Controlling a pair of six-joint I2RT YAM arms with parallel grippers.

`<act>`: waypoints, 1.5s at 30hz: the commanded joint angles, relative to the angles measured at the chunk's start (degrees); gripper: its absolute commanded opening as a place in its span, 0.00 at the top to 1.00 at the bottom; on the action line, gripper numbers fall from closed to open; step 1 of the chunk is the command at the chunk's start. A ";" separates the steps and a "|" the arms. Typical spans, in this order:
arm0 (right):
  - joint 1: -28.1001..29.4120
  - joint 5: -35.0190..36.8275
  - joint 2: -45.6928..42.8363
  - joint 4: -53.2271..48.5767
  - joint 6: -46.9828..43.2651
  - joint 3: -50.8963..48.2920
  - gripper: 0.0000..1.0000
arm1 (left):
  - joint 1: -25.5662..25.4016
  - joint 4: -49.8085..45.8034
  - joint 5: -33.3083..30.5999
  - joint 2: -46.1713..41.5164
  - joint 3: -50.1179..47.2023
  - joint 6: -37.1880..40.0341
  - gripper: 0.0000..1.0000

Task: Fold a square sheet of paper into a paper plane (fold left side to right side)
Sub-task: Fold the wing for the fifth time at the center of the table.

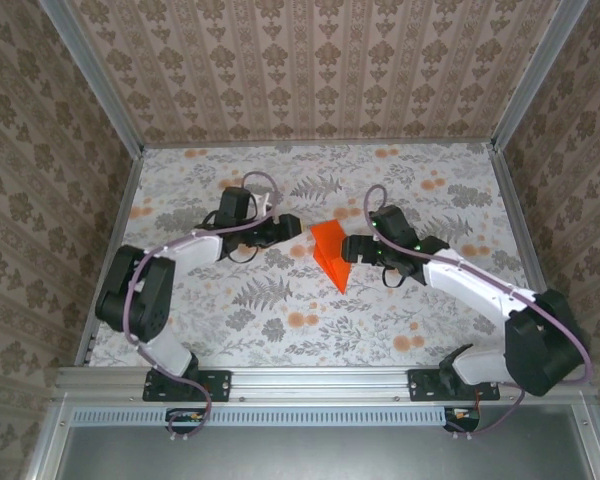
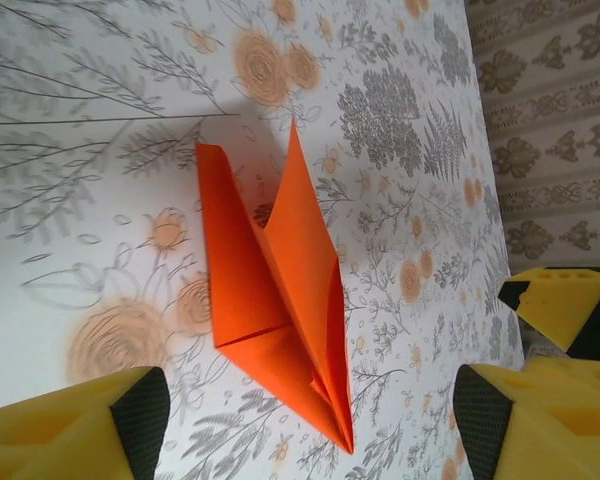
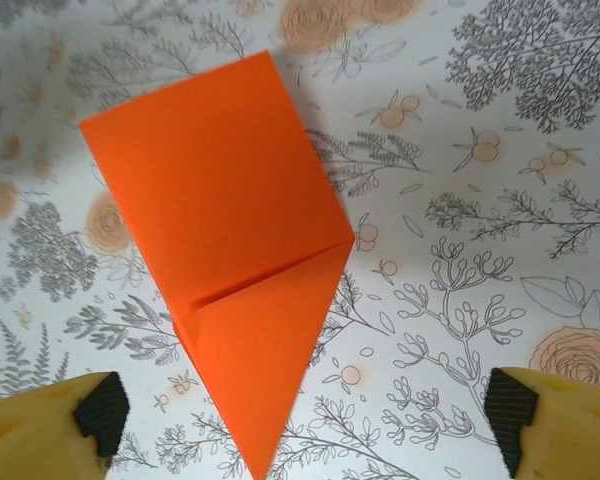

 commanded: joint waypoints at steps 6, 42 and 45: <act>-3.78 -5.43 -6.22 6.46 5.01 -6.08 0.00 | -3.98 7.28 3.17 10.15 6.09 -3.62 0.29; -10.77 -32.44 17.36 25.56 -2.81 -0.37 0.15 | -1.28 12.48 17.03 8.73 -1.69 7.46 1.00; -11.68 -36.26 21.06 30.39 -2.54 0.16 0.22 | -1.28 12.30 17.92 8.28 -2.29 8.62 1.00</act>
